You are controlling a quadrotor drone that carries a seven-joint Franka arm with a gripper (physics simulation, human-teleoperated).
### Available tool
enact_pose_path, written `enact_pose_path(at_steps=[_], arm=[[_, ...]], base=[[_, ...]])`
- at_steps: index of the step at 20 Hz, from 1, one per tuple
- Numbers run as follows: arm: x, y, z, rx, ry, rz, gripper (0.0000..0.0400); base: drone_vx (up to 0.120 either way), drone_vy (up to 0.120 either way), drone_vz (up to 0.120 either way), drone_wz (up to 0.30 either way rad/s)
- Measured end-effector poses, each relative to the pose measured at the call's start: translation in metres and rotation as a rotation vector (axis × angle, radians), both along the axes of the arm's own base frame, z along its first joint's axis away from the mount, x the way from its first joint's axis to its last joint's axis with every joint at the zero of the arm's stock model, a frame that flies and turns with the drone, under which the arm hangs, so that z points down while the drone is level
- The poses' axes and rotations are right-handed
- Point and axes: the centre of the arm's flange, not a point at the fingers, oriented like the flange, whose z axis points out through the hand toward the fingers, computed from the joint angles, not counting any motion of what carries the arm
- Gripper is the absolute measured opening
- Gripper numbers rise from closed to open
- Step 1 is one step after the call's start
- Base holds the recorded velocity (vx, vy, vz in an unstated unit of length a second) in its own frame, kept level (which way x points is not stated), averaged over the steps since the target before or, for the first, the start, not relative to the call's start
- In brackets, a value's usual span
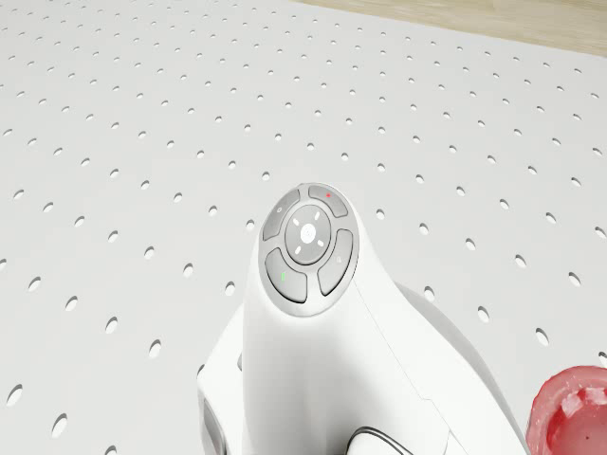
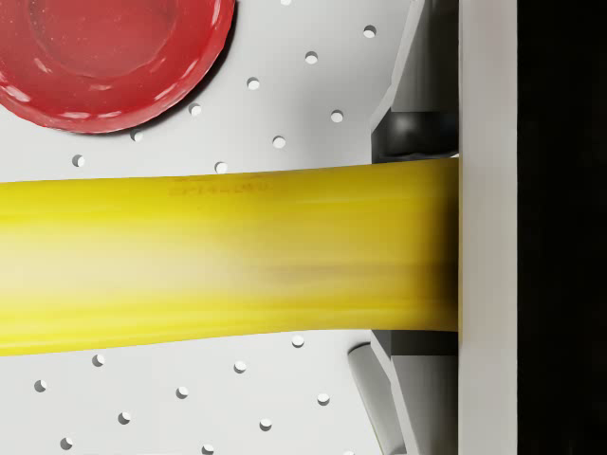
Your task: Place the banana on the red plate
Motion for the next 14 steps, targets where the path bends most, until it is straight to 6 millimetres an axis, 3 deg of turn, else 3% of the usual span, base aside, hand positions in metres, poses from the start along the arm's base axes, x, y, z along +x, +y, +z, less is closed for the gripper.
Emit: enact_pose_path(at_steps=[14], arm=[[-0.0001,-0.0001,0.0000,0.002,-0.002,-0.420,0.0193]], base=[[0.000,0.000,0.000,-0.300]])
